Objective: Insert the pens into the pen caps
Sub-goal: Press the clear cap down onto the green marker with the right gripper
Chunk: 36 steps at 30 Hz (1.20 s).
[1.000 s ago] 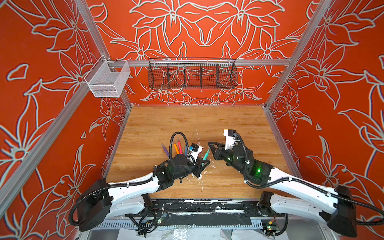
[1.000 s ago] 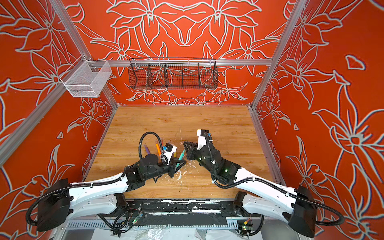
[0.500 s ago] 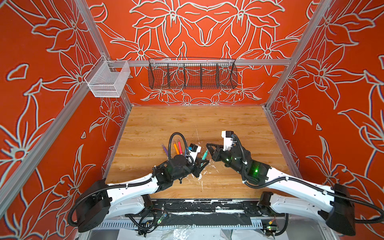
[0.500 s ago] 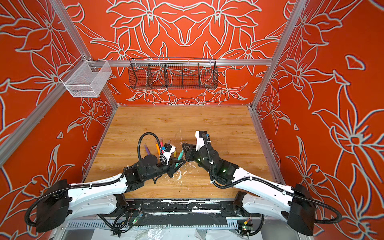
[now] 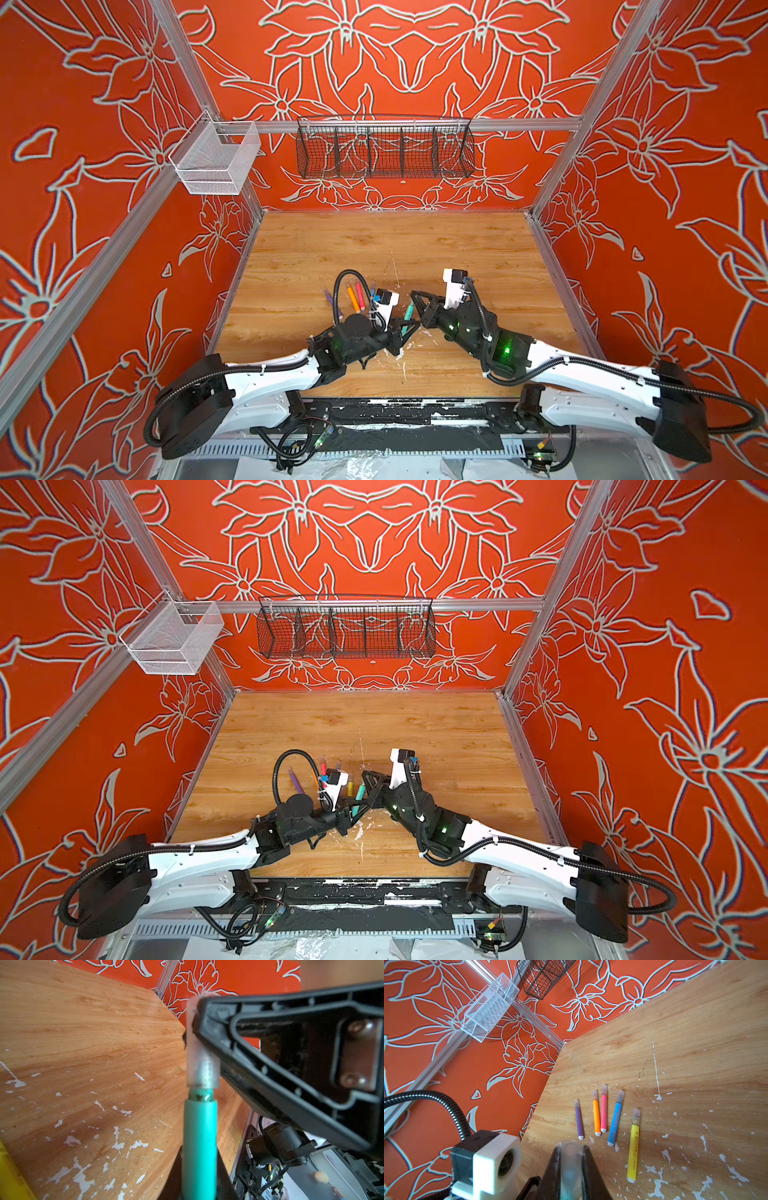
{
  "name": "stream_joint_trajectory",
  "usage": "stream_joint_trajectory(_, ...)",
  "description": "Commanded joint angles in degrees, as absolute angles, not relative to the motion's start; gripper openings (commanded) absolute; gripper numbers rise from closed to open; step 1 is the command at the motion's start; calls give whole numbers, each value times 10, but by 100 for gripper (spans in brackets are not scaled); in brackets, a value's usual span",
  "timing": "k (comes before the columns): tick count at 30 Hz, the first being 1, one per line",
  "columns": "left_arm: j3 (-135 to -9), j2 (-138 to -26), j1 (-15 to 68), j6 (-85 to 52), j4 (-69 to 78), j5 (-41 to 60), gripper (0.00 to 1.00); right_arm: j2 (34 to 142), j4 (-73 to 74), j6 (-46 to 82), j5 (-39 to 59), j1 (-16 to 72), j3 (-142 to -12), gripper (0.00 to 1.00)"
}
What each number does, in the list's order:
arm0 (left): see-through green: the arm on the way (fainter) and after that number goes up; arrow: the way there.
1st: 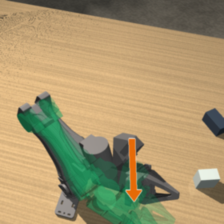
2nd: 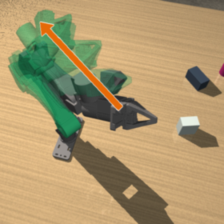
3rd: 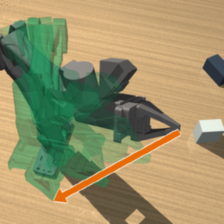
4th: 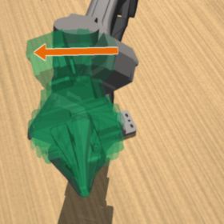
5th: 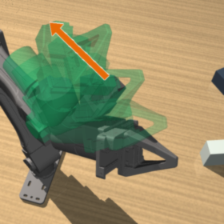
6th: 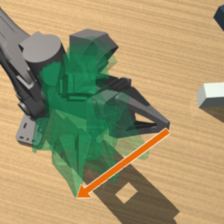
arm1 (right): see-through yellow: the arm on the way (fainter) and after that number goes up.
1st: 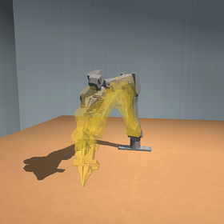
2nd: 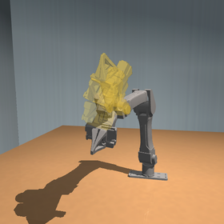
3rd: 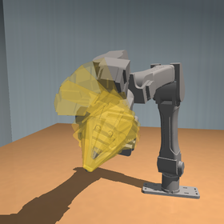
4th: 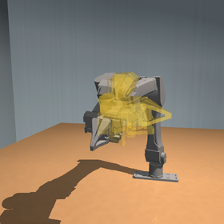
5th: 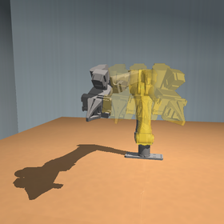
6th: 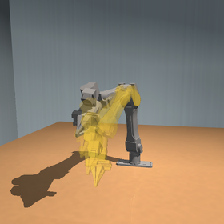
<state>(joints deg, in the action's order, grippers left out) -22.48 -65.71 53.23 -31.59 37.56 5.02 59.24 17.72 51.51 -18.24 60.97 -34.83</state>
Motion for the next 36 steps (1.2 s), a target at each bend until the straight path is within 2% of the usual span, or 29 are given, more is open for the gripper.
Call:
stream_joint_trajectory(1, -226, -661, 530, -334, 428, 21, 0, 598, 195, 535, -136, 636, -333, 0)
stream_joint_trajectory(9, -211, -617, 530, -341, 411, 22, 0, 602, 204, 519, -125, 638, -334, 0)
stream_joint_trajectory(11, -212, -613, 530, -347, 407, 27, 0, 604, 216, 507, -112, 639, -334, 10)
stream_joint_trajectory(14, -209, -609, 530, -351, 419, 41, 0, 604, 224, 501, -108, 641, -329, 20)
stream_joint_trajectory(28, -199, -586, 530, -341, 410, 37, 0, 543, 205, 481, -134, 642, -302, 35)
stream_joint_trajectory(34, -204, -592, 530, -318, 400, 36, 0, 492, 191, 459, -126, 642, -298, 59)
stream_joint_trajectory(36, -207, -597, 530, -299, 401, 52, 0, 481, 180, 454, -128, 642, -307, 63)
